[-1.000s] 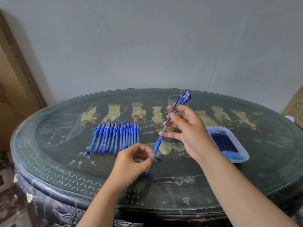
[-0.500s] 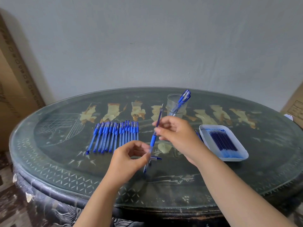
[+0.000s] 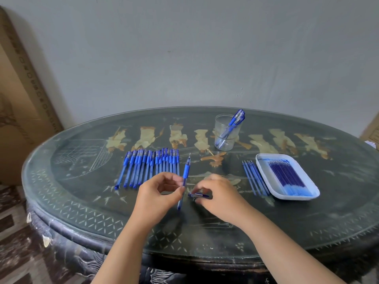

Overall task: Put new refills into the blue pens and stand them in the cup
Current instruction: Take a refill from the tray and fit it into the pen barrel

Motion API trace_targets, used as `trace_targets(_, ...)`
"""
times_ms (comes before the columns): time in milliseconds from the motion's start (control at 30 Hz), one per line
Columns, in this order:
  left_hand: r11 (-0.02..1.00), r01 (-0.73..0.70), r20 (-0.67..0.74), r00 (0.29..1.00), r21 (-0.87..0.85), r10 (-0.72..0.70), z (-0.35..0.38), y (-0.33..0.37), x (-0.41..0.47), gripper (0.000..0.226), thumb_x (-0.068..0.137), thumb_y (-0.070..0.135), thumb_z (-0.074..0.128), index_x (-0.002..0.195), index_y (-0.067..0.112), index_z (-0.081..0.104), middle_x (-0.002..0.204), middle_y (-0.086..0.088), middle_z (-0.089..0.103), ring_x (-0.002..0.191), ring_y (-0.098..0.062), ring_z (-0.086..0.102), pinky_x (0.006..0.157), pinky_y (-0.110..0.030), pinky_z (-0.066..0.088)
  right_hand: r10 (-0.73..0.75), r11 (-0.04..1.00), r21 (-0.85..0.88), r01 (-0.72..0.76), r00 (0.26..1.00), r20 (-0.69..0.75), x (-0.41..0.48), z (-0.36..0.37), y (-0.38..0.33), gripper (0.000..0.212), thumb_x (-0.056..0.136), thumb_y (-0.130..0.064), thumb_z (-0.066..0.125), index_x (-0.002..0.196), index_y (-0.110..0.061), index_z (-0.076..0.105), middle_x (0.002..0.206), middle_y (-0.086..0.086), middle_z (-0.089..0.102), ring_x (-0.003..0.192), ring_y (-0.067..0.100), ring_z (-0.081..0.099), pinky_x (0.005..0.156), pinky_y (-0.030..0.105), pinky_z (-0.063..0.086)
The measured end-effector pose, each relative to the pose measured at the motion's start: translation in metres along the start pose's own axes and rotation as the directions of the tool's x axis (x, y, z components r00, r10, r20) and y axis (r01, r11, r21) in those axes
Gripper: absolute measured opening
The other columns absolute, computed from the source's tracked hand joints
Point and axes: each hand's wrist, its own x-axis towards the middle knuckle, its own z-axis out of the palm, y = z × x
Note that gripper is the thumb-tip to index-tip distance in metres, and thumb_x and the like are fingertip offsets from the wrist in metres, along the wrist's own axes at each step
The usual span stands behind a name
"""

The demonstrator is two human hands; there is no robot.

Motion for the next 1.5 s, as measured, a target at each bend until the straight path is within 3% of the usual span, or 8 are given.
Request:
trace_targets(167, 1.000, 0.003, 0.021, 1.000, 0.022, -0.004, -0.001, 0.001, 0.000, 0.017, 0.080, -0.001, 0.074, 0.089, 0.013, 0.071, 0.088, 0.000, 0.073, 0.082, -0.014, 0.070, 0.077, -0.020, 0.056, -0.021, 0.998, -0.055, 0.021, 1.000, -0.001, 0.001, 0.006, -0.001, 0.014, 0.089, -0.030, 0.070, 0.102, -0.025, 0.071, 0.100, -0.004, 0.049, 0.098, 0.013, 0.050, 0.088, 0.032, 0.048)
trace_targets(300, 0.999, 0.005, 0.037, 0.999, 0.033, -0.006, 0.000, 0.001, 0.000, 0.016, 0.080, -0.001, 0.074, 0.089, 0.013, 0.071, 0.088, 0.001, 0.074, 0.081, -0.013, 0.070, 0.077, -0.021, 0.056, -0.028, 0.999, -0.028, 0.028, 0.999, -0.014, 0.002, 0.003, -0.003, 0.011, 0.089, -0.029, 0.069, 0.098, -0.023, 0.070, 0.097, -0.008, 0.050, 0.088, 0.007, 0.053, 0.078, 0.020, 0.046)
trace_targets(400, 0.999, 0.001, 0.057, 0.998, 0.032, -0.003, 0.001, 0.002, 0.000, 0.018, 0.080, -0.004, 0.073, 0.087, 0.013, 0.071, 0.086, 0.001, 0.074, 0.079, -0.014, 0.070, 0.073, -0.019, 0.054, 0.077, 0.969, 0.242, -0.039, 0.986, -0.147, 0.004, -0.015, -0.005, 0.003, 0.085, -0.022, 0.073, 0.085, -0.024, 0.070, 0.087, -0.010, 0.063, 0.076, 0.001, 0.059, 0.069, 0.011, 0.044)
trace_targets(500, 0.999, -0.008, 0.080, 0.997, 0.053, 0.003, 0.002, 0.003, -0.001, 0.018, 0.080, -0.003, 0.072, 0.085, 0.015, 0.071, 0.085, 0.002, 0.074, 0.079, -0.015, 0.070, 0.075, -0.020, 0.054, 0.231, 0.717, 0.697, -0.030, 0.953, -0.196, 0.005, -0.044, -0.009, 0.006, 0.086, -0.009, 0.071, 0.087, -0.014, 0.070, 0.083, 0.003, 0.075, 0.080, 0.015, 0.071, 0.075, 0.024, 0.054)
trace_targets(567, 0.998, -0.011, 0.095, 0.995, 0.058, 0.006, 0.003, 0.003, -0.001, 0.018, 0.080, -0.003, 0.072, 0.085, 0.015, 0.071, 0.085, 0.002, 0.073, 0.079, -0.015, 0.070, 0.075, -0.021, 0.055, 0.237, 0.586, 0.809, 0.041, 0.946, -0.220, 0.005, -0.060, -0.014, 0.006, 0.086, -0.002, 0.069, 0.089, -0.007, 0.069, 0.083, 0.009, 0.076, 0.081, 0.022, 0.073, 0.075, 0.027, 0.056)
trace_targets(1067, 0.998, -0.018, 0.124, 0.992, 0.057, 0.011, 0.006, 0.008, -0.003, 0.016, 0.079, -0.002, 0.074, 0.085, 0.014, 0.072, 0.084, 0.002, 0.073, 0.078, -0.013, 0.069, 0.071, -0.019, 0.055, 0.077, 0.794, 0.608, -0.024, 0.995, -0.061, 0.009, -0.062, -0.023, 0.011, 0.086, -0.008, 0.072, 0.087, -0.019, 0.073, 0.089, 0.005, 0.076, 0.088, 0.018, 0.072, 0.071, 0.025, 0.056)
trace_targets(1333, 0.999, -0.018, 0.118, 0.993, 0.050, 0.012, 0.006, 0.008, -0.003, 0.017, 0.079, 0.000, 0.074, 0.085, 0.015, 0.072, 0.085, 0.002, 0.073, 0.078, -0.013, 0.069, 0.073, -0.020, 0.055, 0.101, 0.812, 0.581, -0.044, 0.993, -0.065, 0.009, -0.051, -0.020, 0.022, 0.083, -0.041, 0.074, 0.098, -0.027, 0.067, 0.096, 0.000, 0.072, 0.090, 0.015, 0.069, 0.084, 0.038, 0.058)
trace_targets(1500, 0.998, -0.024, 0.121, 0.993, 0.050, 0.017, 0.006, 0.008, -0.004, 0.017, 0.079, -0.001, 0.074, 0.085, 0.015, 0.072, 0.085, 0.002, 0.073, 0.079, -0.014, 0.069, 0.073, -0.021, 0.055, 0.077, 0.773, 0.634, -0.001, 0.993, -0.092, 0.005, -0.046, -0.019, 0.005, 0.088, -0.025, 0.071, 0.093, -0.027, 0.073, 0.098, -0.002, 0.074, 0.095, 0.016, 0.070, 0.089, 0.046, 0.057)
